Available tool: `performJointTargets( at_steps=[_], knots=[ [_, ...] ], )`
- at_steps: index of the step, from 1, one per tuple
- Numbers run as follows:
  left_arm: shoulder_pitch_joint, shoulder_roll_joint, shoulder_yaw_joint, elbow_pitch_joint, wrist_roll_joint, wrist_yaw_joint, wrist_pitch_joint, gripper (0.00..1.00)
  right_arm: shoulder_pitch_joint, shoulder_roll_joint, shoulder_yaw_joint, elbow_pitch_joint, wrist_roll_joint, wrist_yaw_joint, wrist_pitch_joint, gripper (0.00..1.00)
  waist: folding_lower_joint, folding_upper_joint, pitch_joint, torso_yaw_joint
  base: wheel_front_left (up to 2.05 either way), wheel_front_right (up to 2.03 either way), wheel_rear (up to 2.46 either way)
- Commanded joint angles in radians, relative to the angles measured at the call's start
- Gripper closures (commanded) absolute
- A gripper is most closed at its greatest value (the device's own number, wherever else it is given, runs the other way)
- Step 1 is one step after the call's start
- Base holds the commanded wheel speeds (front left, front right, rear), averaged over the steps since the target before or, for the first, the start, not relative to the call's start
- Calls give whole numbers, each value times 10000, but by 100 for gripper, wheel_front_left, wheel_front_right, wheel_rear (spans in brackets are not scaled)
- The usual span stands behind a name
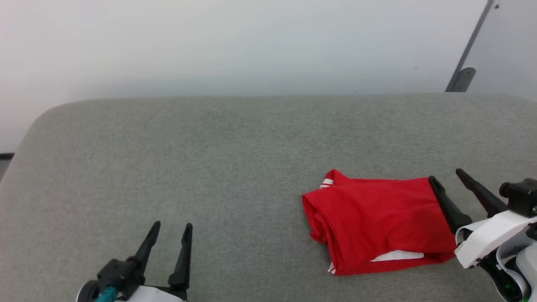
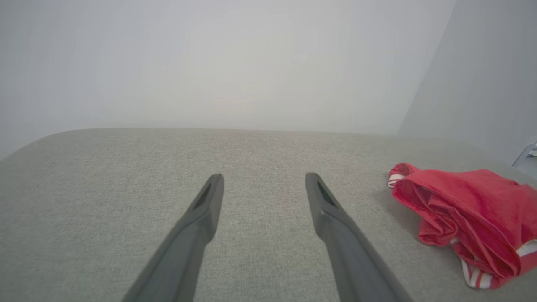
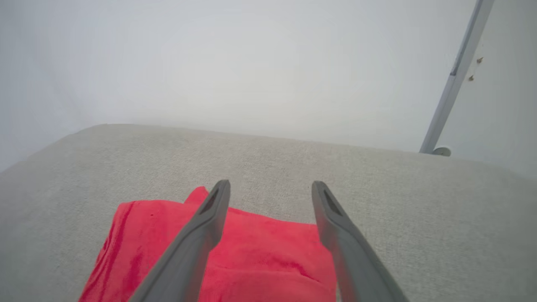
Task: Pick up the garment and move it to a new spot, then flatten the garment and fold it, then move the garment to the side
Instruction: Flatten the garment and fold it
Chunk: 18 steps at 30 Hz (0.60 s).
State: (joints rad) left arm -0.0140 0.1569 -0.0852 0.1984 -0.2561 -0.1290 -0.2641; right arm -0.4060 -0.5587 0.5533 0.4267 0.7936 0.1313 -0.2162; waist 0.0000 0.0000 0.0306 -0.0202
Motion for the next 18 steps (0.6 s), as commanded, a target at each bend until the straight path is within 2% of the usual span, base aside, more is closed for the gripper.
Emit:
performJointTargets(
  at_steps=[1, 4, 12, 18],
  knots=[
    [151, -38, 123, -49, -96, -19, 4, 0, 11, 144, -218, 138, -482, -12, -337, 0, 0, 0, -206, -192, 0, 0, 0],
    [275, -1, 218, -101, -164, -19, 4, 0, 387, 404, -726, 89, -1190, -12, -472, 0, 0, 0, -273, -216, 0, 0, 0],
    [620, 67, 269, -477, -233, -19, 4, 0, 2188, 1565, -3332, -1727, -2891, -12, -492, 0, 0, 0, -416, -202, 0, 0, 0],
    [878, 53, 224, -767, -219, -19, 4, 0, 3467, 2229, -4488, -2984, -3591, -12, -495, 0, 0, 0, -409, -125, 0, 0, 0]
  ],
)
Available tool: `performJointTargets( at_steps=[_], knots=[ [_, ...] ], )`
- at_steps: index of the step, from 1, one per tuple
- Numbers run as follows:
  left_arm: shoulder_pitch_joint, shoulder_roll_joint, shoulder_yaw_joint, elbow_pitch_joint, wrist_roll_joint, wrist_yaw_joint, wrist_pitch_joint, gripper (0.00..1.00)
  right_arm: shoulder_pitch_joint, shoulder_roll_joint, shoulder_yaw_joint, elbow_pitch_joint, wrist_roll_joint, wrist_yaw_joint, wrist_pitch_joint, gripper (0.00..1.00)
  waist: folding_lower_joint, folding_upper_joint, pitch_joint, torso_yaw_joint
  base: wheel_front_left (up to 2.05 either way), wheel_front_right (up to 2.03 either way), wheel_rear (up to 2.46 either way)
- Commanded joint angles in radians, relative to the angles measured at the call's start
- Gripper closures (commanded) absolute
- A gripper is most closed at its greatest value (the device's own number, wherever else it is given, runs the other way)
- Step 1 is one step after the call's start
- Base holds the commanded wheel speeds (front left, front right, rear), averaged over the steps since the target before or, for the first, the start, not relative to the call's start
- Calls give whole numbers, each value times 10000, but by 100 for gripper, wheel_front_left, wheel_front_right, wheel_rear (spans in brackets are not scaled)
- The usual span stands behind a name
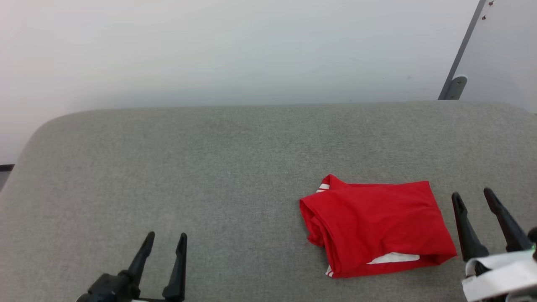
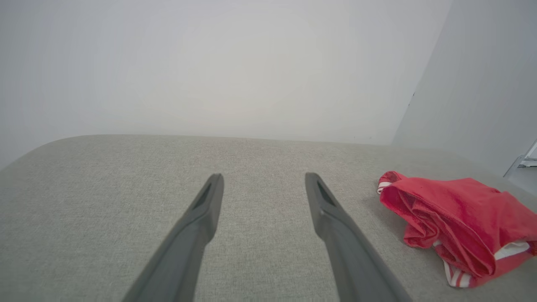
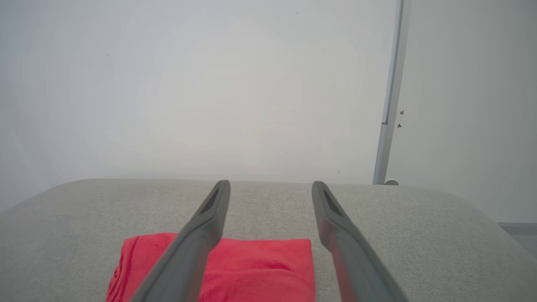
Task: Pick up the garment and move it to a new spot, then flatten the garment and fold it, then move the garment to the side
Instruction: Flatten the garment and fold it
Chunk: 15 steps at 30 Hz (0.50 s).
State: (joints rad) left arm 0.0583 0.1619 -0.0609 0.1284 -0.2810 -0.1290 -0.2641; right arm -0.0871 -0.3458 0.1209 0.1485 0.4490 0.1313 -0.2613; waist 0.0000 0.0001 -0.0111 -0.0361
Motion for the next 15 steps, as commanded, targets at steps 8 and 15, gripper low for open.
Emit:
performJointTargets(
  at_steps=[8, 15],
  knots=[
    [652, -140, 85, -610, 187, -19, 4, 0, 1445, 341, -674, -1011, -531, -12, -44, 0, 0, -1, 6, 253, 0, 0, 0],
    [1161, -305, 368, -988, 236, -19, 4, 0, 2026, 486, -1095, -1481, -546, -12, -44, 0, 0, -1, 65, 339, 0, 0, 0]
  ],
)
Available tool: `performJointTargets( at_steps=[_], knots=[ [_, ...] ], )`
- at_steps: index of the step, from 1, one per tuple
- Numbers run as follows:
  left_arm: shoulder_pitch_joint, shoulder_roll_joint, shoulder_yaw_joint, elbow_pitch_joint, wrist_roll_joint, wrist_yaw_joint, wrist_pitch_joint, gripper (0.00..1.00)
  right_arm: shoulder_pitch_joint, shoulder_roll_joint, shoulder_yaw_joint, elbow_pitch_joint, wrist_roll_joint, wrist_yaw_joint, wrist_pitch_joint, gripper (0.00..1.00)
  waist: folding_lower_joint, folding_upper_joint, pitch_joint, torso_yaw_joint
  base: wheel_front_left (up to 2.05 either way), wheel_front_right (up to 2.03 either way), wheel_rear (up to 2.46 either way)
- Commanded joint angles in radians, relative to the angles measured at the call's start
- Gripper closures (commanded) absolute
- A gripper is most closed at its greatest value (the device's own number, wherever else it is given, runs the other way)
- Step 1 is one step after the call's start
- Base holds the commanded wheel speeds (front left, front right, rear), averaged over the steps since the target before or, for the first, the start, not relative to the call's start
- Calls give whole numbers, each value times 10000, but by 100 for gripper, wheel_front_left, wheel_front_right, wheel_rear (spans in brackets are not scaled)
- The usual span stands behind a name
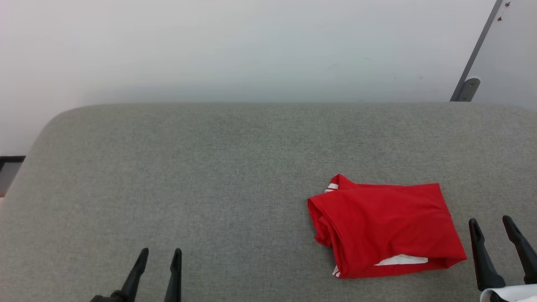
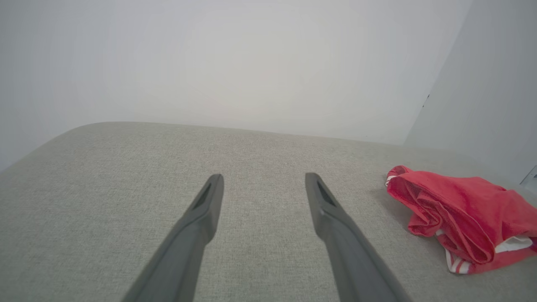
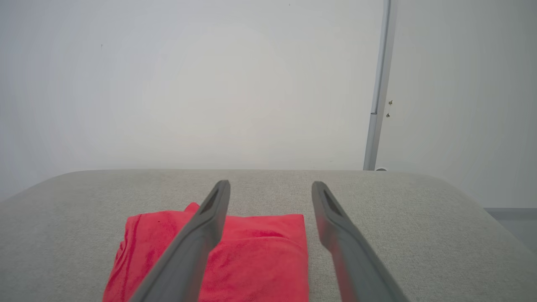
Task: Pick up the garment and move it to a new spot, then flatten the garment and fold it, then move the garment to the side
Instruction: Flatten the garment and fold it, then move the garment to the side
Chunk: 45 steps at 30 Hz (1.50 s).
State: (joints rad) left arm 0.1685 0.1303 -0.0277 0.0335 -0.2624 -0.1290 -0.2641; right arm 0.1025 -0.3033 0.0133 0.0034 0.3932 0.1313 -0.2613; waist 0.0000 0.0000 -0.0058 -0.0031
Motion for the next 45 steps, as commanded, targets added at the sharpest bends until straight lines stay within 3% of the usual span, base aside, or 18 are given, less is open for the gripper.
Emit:
performJointTargets(
  at_steps=[1, 12, 17, 23, 28, 32, 35, 45],
  knots=[
    [74, 0, 41, -51, 60, -19, 4, 0, 138, 75, -43, -55, 21, -12, -44, 0, 0, 0, 21, 18, 0, 0, 0],
    [-261, -42, -78, -60, 116, -19, 4, 0, -210, -34, 87, -155, -3, -12, 29, 0, 0, 0, 260, 136, 0, 0, 0],
    [-643, -126, -165, -39, 161, -19, 4, 0, -978, -448, 104, -111, -94, -14, 808, 0, 0, 0, 715, 165, 0, 0, 0],
    [-1388, -103, -458, 64, 189, -19, 4, 0, -2701, -1374, 411, 384, 315, -14, 3003, 0, 0, 0, 1401, 149, 0, 0, 0],
    [-2078, 63, -872, 192, 256, -19, 5, 0, -3897, -2463, 1175, 1185, 1092, -13, 6353, 0, 0, 0, 2031, 147, 0, 0, 0],
    [-2585, 140, -1011, 297, 193, -19, 5, 0, -4517, -3029, 1622, 1462, 2409, -14, 9062, 0, 0, 0, 2440, 158, 0, 0, 0],
    [-2907, 173, -1159, 335, 134, -19, 5, 0, -4881, -3360, 2015, 1428, 3214, -14, 10491, 0, 0, 0, 2779, 158, 0, 0, 0],
    [-3889, 321, -1571, 344, 140, -19, 5, 0, -5495, -3185, 2676, 2109, 3775, -13, 11479, 0, 0, 0, 4059, 225, 0, 0, 0]
  ],
)
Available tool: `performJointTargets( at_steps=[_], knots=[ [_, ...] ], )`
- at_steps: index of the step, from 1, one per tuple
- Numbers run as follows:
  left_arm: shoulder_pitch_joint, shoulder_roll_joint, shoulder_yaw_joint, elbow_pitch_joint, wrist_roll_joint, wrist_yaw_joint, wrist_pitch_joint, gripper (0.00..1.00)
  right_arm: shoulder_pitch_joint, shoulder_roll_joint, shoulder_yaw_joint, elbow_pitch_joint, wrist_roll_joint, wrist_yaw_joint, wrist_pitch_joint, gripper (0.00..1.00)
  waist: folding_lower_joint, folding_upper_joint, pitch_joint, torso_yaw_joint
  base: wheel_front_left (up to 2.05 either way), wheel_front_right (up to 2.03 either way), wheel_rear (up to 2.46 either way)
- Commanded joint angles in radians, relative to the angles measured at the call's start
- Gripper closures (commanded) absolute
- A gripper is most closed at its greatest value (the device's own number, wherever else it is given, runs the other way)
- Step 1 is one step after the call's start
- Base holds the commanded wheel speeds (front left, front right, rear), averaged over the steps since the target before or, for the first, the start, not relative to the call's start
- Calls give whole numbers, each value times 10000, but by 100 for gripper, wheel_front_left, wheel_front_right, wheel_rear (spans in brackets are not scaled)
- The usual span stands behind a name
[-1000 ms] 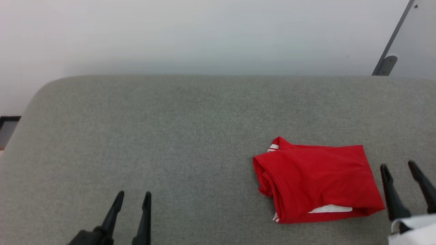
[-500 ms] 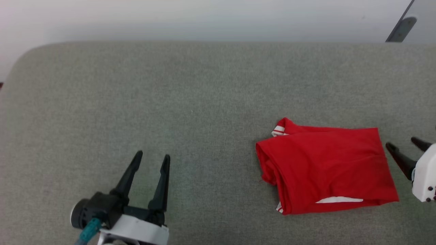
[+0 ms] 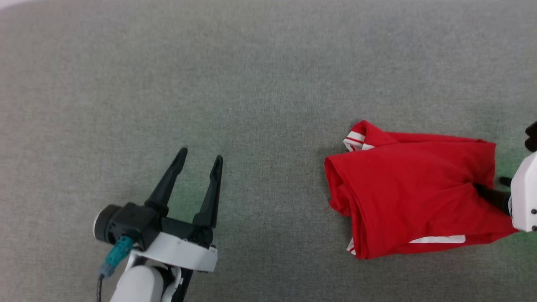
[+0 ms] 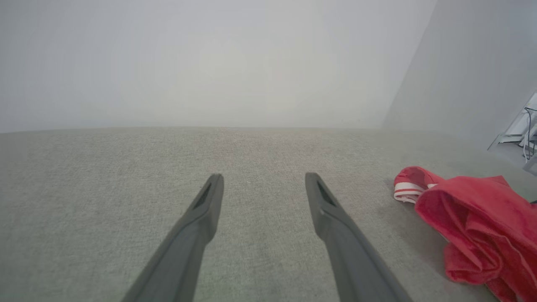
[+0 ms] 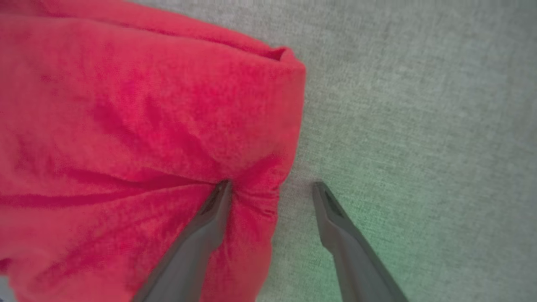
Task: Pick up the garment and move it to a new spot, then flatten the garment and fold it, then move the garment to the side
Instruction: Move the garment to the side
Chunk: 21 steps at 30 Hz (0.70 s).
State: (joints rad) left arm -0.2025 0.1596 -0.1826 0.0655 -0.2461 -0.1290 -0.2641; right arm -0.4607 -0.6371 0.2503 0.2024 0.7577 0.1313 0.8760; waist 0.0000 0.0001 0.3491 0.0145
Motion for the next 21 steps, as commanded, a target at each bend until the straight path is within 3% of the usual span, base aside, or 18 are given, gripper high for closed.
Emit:
performJointTargets(
  at_steps=[1, 2, 3, 4, 10, 21],
  knots=[
    [-266, 46, -44, 48, -15, -19, 5, 0, 134, 181, 425, 130, 161, -11, 21, 23, 0, -1, 583, 32, 0, 0, 0],
    [-335, 67, -69, 78, -10, -19, 5, 0, 124, 231, 487, 161, 207, -11, -89, 52, 0, -1, 636, 3, 0, 0, 0],
    [-408, 95, -85, 103, -2, -19, 5, 0, 120, 271, 560, 187, 228, -11, -192, 70, 0, -1, 684, -39, 0, 0, 0],
    [-464, 116, -94, 127, 11, -19, 5, 0, 105, 289, 667, 217, 260, -11, -272, 100, 0, -1, 710, -96, 0, 0, 0],
    [-715, 366, -123, 119, 52, -19, 5, 0, -324, 89, 634, 300, 484, -26, -1220, 100, 0, -1, 819, -696, 0, 0, 0],
    [-2103, 1217, -1031, 102, 138, -19, 5, 0, -671, -446, -735, 812, 802, -16, -3759, 100, 0, -1, 1474, -2327, 0, 0, 0]
  ],
)
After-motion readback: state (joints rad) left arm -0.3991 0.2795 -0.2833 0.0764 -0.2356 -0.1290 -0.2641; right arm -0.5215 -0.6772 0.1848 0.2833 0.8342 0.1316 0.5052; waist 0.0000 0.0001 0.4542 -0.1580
